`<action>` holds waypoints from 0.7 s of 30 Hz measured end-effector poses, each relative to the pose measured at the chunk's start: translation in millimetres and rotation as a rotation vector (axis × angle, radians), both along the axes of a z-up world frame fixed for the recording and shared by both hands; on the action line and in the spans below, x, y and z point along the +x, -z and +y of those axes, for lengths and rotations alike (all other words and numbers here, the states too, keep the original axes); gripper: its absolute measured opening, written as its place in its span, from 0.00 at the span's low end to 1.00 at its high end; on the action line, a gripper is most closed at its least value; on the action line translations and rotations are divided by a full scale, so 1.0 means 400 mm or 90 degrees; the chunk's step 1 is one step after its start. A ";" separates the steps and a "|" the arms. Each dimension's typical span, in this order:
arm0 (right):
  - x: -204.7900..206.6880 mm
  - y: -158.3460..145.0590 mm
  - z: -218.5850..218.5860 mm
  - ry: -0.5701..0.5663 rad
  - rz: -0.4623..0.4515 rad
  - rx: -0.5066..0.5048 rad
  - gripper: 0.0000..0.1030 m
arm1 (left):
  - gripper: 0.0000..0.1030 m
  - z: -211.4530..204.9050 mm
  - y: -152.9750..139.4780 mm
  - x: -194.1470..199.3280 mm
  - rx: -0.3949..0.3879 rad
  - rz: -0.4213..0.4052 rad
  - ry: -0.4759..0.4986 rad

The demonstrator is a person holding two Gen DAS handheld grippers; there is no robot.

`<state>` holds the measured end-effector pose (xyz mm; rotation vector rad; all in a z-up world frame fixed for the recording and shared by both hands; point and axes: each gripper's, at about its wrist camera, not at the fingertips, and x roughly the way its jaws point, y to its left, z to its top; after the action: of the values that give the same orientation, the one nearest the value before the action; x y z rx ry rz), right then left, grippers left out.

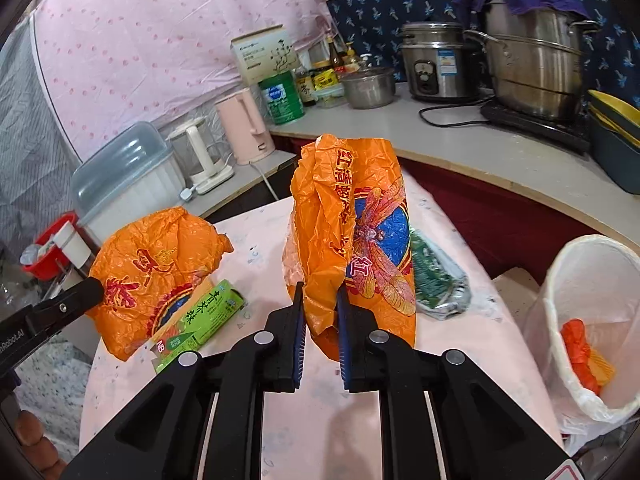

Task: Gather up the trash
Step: 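Carry both orange bags over the bin with both grippers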

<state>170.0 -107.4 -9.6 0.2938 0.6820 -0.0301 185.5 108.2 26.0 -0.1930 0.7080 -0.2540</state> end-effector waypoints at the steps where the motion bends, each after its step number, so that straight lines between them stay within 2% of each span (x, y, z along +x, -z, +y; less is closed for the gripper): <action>1: -0.010 -0.006 -0.012 0.006 -0.004 0.001 0.12 | 0.14 -0.016 -0.007 -0.008 -0.001 -0.003 0.008; 11: -0.121 -0.050 -0.157 0.076 -0.031 0.009 0.13 | 0.14 -0.177 -0.055 -0.073 0.006 -0.027 0.085; 21: -0.227 -0.046 -0.325 0.159 -0.037 0.025 0.12 | 0.14 -0.363 -0.069 -0.129 0.025 -0.039 0.170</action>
<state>79.2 -237.3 8.8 0.4155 0.5862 -0.2454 134.0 -37.1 53.6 -0.0527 0.6776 -0.4981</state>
